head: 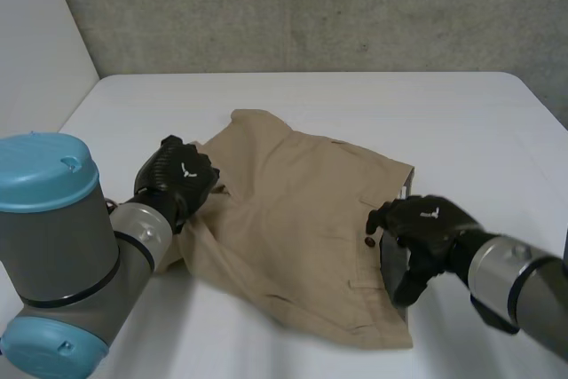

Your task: Fold the shorts.

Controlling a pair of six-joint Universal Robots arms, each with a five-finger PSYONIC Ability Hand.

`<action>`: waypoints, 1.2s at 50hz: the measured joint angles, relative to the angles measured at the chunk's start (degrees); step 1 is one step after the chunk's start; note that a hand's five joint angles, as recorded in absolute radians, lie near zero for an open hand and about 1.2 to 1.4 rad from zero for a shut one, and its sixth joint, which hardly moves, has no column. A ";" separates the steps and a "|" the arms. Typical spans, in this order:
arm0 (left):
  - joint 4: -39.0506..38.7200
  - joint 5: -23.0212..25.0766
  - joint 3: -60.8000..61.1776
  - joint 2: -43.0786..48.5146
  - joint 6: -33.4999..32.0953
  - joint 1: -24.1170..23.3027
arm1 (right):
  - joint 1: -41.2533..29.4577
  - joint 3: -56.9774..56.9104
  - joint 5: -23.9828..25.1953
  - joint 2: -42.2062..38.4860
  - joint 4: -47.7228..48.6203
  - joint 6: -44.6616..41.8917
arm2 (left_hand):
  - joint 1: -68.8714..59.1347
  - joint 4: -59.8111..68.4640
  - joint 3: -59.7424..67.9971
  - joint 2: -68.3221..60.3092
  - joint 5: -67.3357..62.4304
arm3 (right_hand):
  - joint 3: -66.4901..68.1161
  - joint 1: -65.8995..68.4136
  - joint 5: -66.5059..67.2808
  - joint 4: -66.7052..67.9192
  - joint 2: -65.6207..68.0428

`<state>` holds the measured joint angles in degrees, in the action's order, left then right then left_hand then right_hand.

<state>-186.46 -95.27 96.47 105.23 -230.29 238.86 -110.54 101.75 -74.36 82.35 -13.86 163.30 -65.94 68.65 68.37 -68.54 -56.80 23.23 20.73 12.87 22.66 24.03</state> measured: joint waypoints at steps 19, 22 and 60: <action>-2.65 -0.22 -2.18 0.55 3.55 0.46 | -8.36 8.99 -2.06 -5.42 13.94 2.51 | 0.00 0.00 0.00 0.00 0.00 | 0.16 0.16 0.91 0.56 -0.39; -2.58 -0.31 -2.46 0.30 4.94 0.63 | -8.32 8.66 -5.34 -8.12 18.23 1.50 | 0.00 0.00 0.00 0.00 0.00 | 21.08 17.85 19.83 21.61 21.15; 13.51 -1.84 5.67 -9.99 5.34 -6.60 | 1.41 -0.05 -3.67 7.21 -14.71 -34.24 | 0.00 0.01 0.01 -0.05 0.00 | 44.31 35.02 43.53 45.54 43.55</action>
<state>-172.95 -97.11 102.13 95.24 -224.95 232.26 -109.13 101.70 -78.03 89.57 -28.57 129.05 -65.94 68.67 68.38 -68.59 -56.81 67.54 55.76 56.39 68.20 67.59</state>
